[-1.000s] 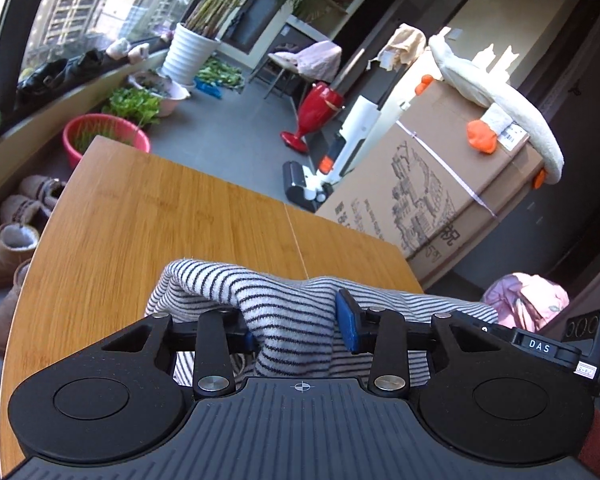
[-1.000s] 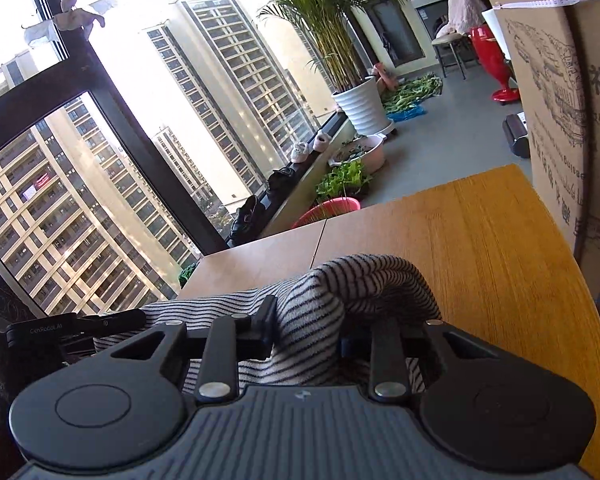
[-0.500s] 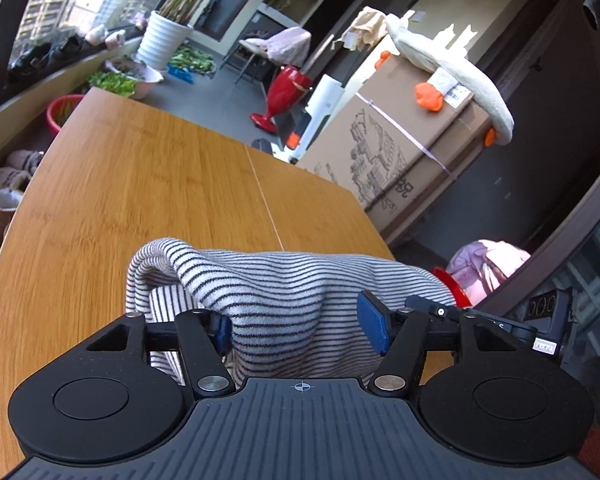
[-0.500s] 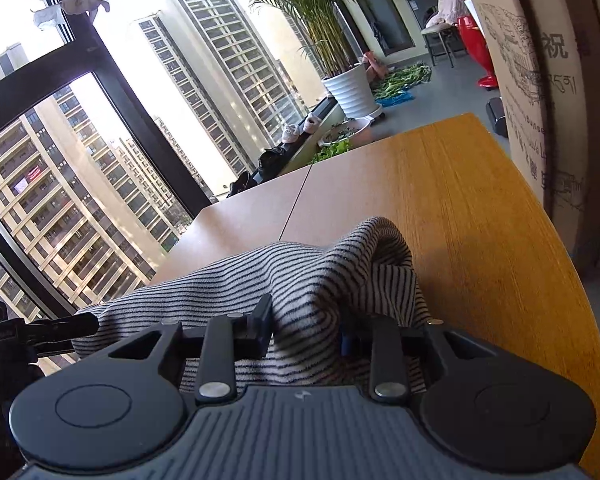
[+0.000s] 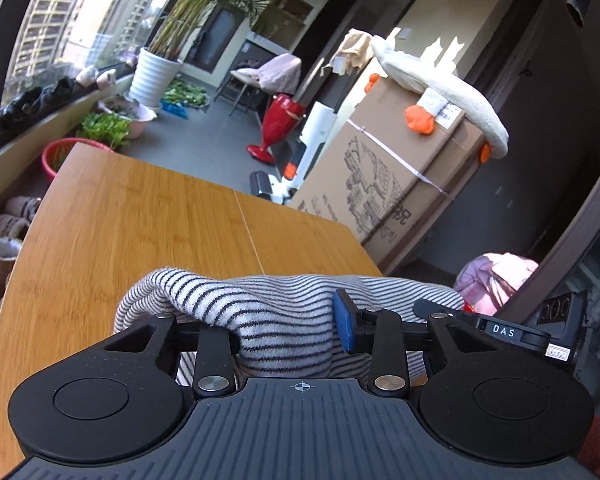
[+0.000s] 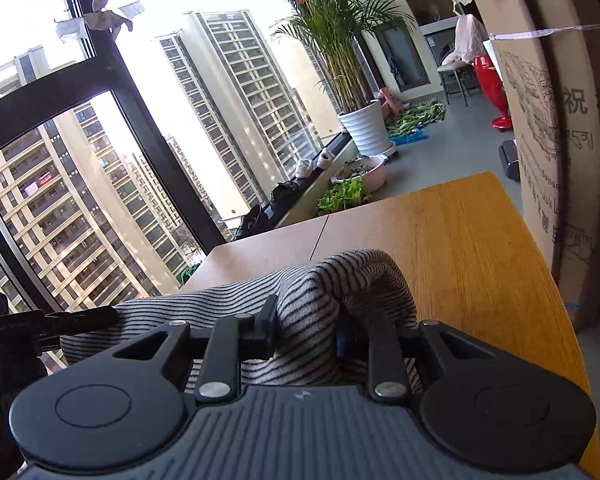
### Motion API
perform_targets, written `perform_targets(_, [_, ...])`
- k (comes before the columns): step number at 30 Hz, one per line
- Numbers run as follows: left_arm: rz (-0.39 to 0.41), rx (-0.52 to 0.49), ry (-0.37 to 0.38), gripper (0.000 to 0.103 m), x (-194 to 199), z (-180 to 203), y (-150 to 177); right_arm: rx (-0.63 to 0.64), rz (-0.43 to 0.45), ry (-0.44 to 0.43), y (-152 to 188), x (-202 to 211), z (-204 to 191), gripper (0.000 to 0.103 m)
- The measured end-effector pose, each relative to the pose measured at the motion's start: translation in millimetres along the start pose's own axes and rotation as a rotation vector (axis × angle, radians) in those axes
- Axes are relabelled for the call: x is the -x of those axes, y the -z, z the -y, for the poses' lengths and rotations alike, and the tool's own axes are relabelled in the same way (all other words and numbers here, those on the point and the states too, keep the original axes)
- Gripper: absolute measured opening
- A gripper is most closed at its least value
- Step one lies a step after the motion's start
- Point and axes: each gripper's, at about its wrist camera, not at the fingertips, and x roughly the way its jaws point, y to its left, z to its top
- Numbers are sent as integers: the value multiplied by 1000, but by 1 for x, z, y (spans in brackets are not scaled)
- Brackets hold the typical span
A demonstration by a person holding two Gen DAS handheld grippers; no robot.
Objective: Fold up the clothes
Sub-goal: 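Open both grippers and release the folded shirt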
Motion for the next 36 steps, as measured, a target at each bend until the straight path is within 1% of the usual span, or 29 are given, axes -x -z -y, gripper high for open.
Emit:
perform_targets(1, [-29, 17, -17, 38, 1, -3, 14, -21, -27, 12, 9, -1, 5, 26])
perform_targets(3, [-66, 41, -58, 42, 3, -10, 40, -11, -29, 24, 15, 0, 5, 25])
perform_targets(5, [-60, 70, -39, 43, 14, -16, 48, 7, -21, 34, 19, 1, 3, 26])
perform_targets(6, [-46, 75, -37, 47, 21, -16, 46, 16, -17, 39, 21, 1, 2, 27])
perform_targets(7, [-14, 58, -55, 59, 31, -13, 41, 25, -14, 44, 23, 2, 1, 27])
perform_targets(8, [27, 29, -84, 67, 42, -9, 35, 34, -10, 50, 25, 3, 0, 27])
perform_targets(10, [93, -15, -119, 69, 60, 2, 25, 53, -3, 60, 28, 4, -2, 30])
perform_targets(11, [115, -28, -118, 73, 65, 7, 21, 70, 3, 68, 30, 5, -4, 32])
perform_targets(12, [131, -35, -104, 75, 68, 14, 18, 87, 6, 75, 32, 6, -6, 36])
perform_targets(13, [132, -37, -81, 79, 68, 20, 18, 103, 8, 78, 33, 6, -9, 43])
perform_targets(14, [110, -31, -53, 81, 63, 24, 20, 123, 13, 86, 34, 7, -13, 49])
perform_targets(16, [43, -18, -14, 81, 47, 30, 29, 167, 25, 107, 36, 10, -21, 82])
perform_targets(18, [-21, -24, -23, 81, 26, 33, 45, 231, 81, 160, 36, 17, -33, 93])
perform_targets(19, [-28, -34, -39, 81, 20, 33, 50, 265, 115, 179, 36, 22, -38, 96])
perform_targets(20, [-18, -49, -48, 81, 17, 34, 53, 306, 160, 183, 36, 29, -45, 97])
perform_targets(22, [-3, -76, -61, 81, 11, 34, 55, 342, 221, 121, 35, 41, -52, 102])
perform_targets(24, [4, -100, -75, 81, 5, 32, 56, 313, 201, -11, 35, 42, -52, 103])
perform_targets(25, [8, -112, -81, 81, 3, 32, 57, 282, 166, -48, 36, 36, -51, 103])
perform_targets(27, [14, -137, -96, 81, -3, 31, 57, 213, 78, -9, 40, 14, -45, 103])
perform_targets(28, [15, -153, -106, 81, -6, 31, 58, 212, 64, 18, 43, 7, -45, 103])
perform_targets(31, [24, -133, -112, 80, 0, 35, 53, 264, 57, 103, 51, -4, -54, 103])
perform_targets(32, [28, -122, -113, 80, 3, 36, 51, 281, 53, 120, 52, -5, -58, 103])
perform_targets(33, [29, -115, -120, 81, 6, 38, 51, 292, 52, 125, 53, -5, -59, 103])
perform_targets(34, [27, -111, -133, 85, 8, 39, 52, 297, 54, 122, 55, -4, -58, 103])
perform_targets(36, [25, -102, -158, 86, 13, 41, 55, 302, 57, 110, 57, -1, -57, 103])
